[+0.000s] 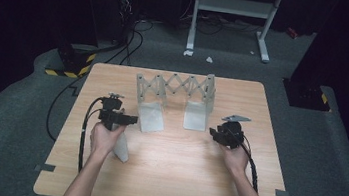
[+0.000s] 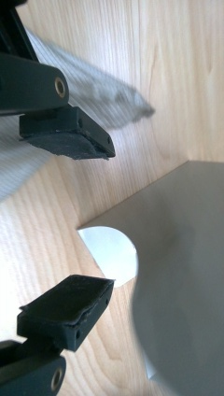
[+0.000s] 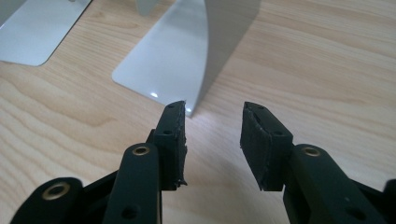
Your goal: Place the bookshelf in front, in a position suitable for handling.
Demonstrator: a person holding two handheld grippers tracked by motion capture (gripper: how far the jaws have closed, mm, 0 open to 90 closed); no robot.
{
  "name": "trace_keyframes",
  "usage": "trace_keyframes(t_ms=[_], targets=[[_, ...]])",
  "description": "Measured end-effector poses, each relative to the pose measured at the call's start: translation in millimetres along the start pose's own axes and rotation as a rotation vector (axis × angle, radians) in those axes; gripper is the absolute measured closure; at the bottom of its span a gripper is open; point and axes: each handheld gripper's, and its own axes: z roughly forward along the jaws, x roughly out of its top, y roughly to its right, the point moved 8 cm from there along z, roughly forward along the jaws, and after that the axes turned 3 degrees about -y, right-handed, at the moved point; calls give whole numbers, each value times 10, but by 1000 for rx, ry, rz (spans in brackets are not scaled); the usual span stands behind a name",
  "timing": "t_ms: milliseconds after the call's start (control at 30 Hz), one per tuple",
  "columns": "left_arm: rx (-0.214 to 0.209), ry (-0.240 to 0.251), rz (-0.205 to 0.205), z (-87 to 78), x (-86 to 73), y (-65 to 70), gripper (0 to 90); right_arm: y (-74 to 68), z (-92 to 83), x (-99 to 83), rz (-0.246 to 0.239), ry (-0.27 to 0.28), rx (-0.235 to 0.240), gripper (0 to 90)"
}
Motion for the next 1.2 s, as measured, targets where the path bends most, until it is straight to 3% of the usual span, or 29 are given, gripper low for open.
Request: trace_keyframes(t_ms=[167,367,600,700,767,900,1033,1200], targets=[[0,58,7,-250,-177,-60,314,118,-174,-171,27,13,-15,571],[7,91,32,-434,-578,-70,322,268,-351,-372,62,27,-40,555],[45,83,30,-400,-1008,-172,328,413,-455,-600,92,24,-74,554],[50,74,26,-350,-1159,-184,353,440,-494,-664,84,33,-95,556],[84,69,39,-300,-1260,-197,359,448,-508,-716,74,27,-116,555],[97,78,25,-204,-1325,-269,351,455,-519,-816,58,0,-140,546],[140,91,23,-132,-1311,-359,340,474,-491,-923,36,-29,-176,523],[192,95,43,-35,-1291,-431,329,479,-514,-983,31,15,-191,468]])
